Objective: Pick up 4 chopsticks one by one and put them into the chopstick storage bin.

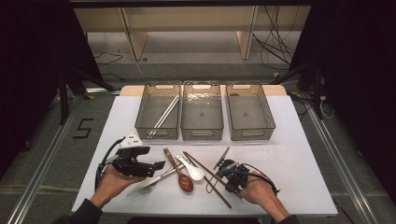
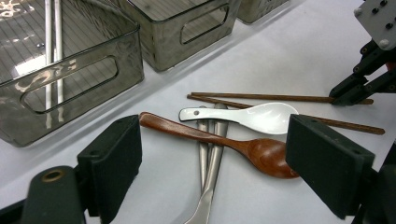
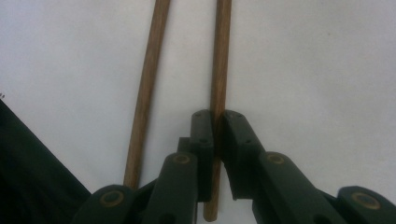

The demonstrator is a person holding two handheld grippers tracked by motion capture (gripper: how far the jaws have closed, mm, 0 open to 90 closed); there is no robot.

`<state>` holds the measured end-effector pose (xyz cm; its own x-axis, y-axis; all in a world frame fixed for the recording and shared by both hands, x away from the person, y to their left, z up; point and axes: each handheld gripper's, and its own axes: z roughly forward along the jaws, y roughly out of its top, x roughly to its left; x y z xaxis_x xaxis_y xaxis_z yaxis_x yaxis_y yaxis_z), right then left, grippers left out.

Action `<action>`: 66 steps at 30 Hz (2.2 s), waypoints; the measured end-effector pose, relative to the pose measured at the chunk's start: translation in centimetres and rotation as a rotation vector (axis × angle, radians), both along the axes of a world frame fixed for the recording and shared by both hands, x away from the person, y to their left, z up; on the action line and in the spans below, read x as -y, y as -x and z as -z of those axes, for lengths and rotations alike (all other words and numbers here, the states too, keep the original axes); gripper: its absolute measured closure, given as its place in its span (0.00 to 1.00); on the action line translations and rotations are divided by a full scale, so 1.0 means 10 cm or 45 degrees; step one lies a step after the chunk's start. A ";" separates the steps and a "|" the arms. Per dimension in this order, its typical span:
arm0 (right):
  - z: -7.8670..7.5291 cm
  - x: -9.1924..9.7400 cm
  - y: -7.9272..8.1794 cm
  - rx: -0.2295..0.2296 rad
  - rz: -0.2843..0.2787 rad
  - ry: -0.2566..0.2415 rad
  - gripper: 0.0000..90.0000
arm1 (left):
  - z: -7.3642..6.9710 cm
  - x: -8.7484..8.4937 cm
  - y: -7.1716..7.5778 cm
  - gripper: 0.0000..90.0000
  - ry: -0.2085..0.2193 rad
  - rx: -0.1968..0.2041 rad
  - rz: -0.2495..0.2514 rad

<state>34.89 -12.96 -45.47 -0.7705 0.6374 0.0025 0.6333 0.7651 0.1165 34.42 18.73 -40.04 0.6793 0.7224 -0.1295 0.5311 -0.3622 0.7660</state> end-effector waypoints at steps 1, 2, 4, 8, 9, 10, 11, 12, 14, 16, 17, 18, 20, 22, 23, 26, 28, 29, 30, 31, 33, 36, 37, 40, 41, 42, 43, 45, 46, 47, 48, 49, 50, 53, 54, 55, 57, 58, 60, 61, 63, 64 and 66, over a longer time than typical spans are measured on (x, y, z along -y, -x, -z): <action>0.00 0.01 -0.01 -0.005 0.001 0.005 0.93 | 0.00 0.00 0.00 0.20 -0.001 0.002 0.002; 0.00 0.01 -0.01 -0.004 0.006 0.005 0.93 | 0.00 0.01 0.00 0.20 0.000 0.001 0.003; 0.00 0.02 -0.02 -0.007 0.004 0.005 0.93 | 0.00 0.01 0.00 0.20 -0.008 0.002 0.011; -0.01 0.05 -0.03 0.002 -0.016 0.015 0.94 | 0.00 0.00 0.00 0.21 -0.008 -0.001 0.013; -0.01 0.06 -0.03 0.006 -0.021 0.018 0.94 | 0.01 0.01 0.00 0.20 -0.007 -0.002 0.016; -0.02 0.07 -0.03 0.009 -0.017 0.014 0.94 | 0.01 0.01 -0.01 0.21 -0.006 -0.002 0.018; -0.03 0.08 -0.03 0.010 -0.012 0.006 0.94 | 0.01 0.01 -0.01 0.21 -0.005 -0.002 0.020; -0.05 0.09 -0.03 0.016 -0.023 0.008 0.94 | 0.01 0.01 -0.01 0.21 -0.005 -0.004 0.024; -0.08 0.11 -0.02 0.029 -0.028 -0.004 0.94 | 0.01 0.02 -0.01 0.21 -0.009 0.000 0.031; -0.12 0.12 -0.01 0.044 -0.048 -0.007 0.94 | 0.01 0.04 -0.01 0.21 -0.019 0.000 0.050; -0.14 0.13 -0.01 0.054 -0.055 -0.017 0.94 | 0.01 0.06 -0.01 0.21 -0.023 0.002 0.061; -0.17 0.13 0.00 0.062 -0.062 -0.014 0.94 | 0.01 0.07 -0.01 0.21 -0.029 0.000 0.073; -0.22 0.14 0.02 0.078 -0.109 -0.024 0.94 | 0.00 0.11 0.00 0.21 -0.048 0.010 0.096; -0.27 0.13 0.05 0.097 -0.141 -0.027 0.94 | -0.01 0.16 0.00 0.21 -0.060 0.018 0.129; -0.29 0.11 0.07 0.104 -0.154 -0.039 0.94 | -0.01 0.19 0.00 0.20 -0.072 0.021 0.147; -0.34 0.07 0.12 0.127 -0.193 -0.041 0.94 | -0.03 0.28 0.01 0.20 -0.098 0.028 0.201; -0.36 0.05 0.14 0.131 -0.219 -0.042 0.94 | -0.05 0.34 0.01 0.20 -0.128 0.042 0.231; -0.37 0.03 0.15 0.134 -0.230 -0.035 0.94 | -0.06 0.37 0.01 0.21 -0.133 0.048 0.244; -0.37 0.02 0.15 0.137 -0.247 -0.041 0.94 | -0.07 0.39 0.00 0.21 -0.141 0.047 0.263; -0.37 0.00 0.17 0.140 -0.255 -0.040 0.94 | -0.08 0.42 0.00 0.21 -0.145 0.046 0.274; -0.38 -0.02 0.18 0.141 -0.275 -0.038 0.94 | -0.08 0.46 -0.02 0.21 -0.161 0.044 0.296; -0.40 -0.06 0.22 0.148 -0.306 -0.036 0.94 | -0.08 0.54 -0.03 0.22 -0.198 0.032 0.340; -0.40 -0.07 0.22 0.153 -0.317 -0.042 0.94 | -0.08 0.56 -0.03 0.22 -0.196 0.030 0.356; -0.42 -0.09 0.24 0.157 -0.336 -0.042 0.94 | -0.06 0.62 -0.04 0.21 -0.227 0.013 0.424; -0.42 -0.09 0.25 0.160 -0.342 -0.041 0.94 | -0.05 0.65 -0.03 0.21 -0.240 0.016 0.427; -0.42 -0.10 0.26 0.159 -0.340 -0.042 0.94 | -0.05 0.67 -0.04 0.21 -0.263 0.015 0.444; -0.43 -0.10 0.26 0.158 -0.358 -0.036 0.94 | -0.04 0.69 -0.04 0.21 -0.277 0.009 0.454; -0.44 -0.11 0.27 0.166 -0.379 -0.036 0.94 | -0.03 0.72 -0.04 0.21 -0.319 -0.009 0.489; -0.45 -0.11 0.28 0.169 -0.379 -0.035 0.94 | -0.03 0.74 -0.04 0.21 -0.341 -0.006 0.501; -0.45 -0.11 0.29 0.171 -0.397 -0.032 0.94 | -0.03 0.75 -0.04 0.22 -0.359 -0.011 0.516; -0.46 -0.12 0.29 0.175 -0.397 -0.033 0.94 | -0.02 0.77 -0.04 0.23 -0.371 -0.016 0.531; -0.46 -0.12 0.30 0.178 -0.406 -0.036 0.94 | -0.02 0.78 -0.03 0.23 -0.385 -0.015 0.540; -0.47 -0.13 0.31 0.177 -0.397 -0.040 0.94 | -0.01 0.79 -0.03 0.24 -0.399 -0.018 0.547; -0.47 -0.13 0.32 0.175 -0.423 -0.036 0.94 | 0.01 0.80 -0.03 0.27 -0.430 -0.029 0.563; -0.47 -0.13 0.32 0.174 -0.427 -0.038 0.94 | 0.02 0.81 -0.02 0.28 -0.442 -0.027 0.574; -0.48 -0.13 0.32 0.176 -0.444 -0.032 0.94 | 0.02 0.81 -0.02 0.29 -0.455 -0.023 0.587; -0.49 -0.14 0.34 0.172 -0.468 -0.021 0.94 | 0.04 0.82 -0.02 0.31 -0.472 -0.025 0.584; -0.49 -0.14 0.35 0.179 -0.468 -0.025 0.94 | 0.05 0.82 -0.02 0.32 -0.484 -0.032 0.588; -0.50 -0.16 0.37 0.181 -0.482 -0.025 0.94 | 0.08 0.83 -0.02 0.35 -0.512 -0.034 0.592; -0.51 -0.16 0.37 0.186 -0.483 -0.029 0.94 | 0.10 0.83 -0.03 0.36 -0.527 -0.042 0.596; -0.52 -0.17 0.39 0.185 -0.498 -0.031 0.94 | 0.12 0.83 -0.03 0.39 -0.553 -0.055 0.606; -0.53 -0.17 0.39 0.187 -0.502 -0.031 0.94 | 0.13 0.83 -0.03 0.41 -0.564 -0.058 0.610; -0.53 -0.17 0.40 0.182 -0.495 -0.035 0.94 | 0.14 0.84 -0.03 0.45 -0.576 -0.058 0.603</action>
<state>30.85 -11.23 -40.15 -0.9477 0.2999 -0.1094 0.2735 0.9395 0.2061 34.71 10.37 -41.47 0.9382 0.3365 0.0805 0.2636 -0.8459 0.4636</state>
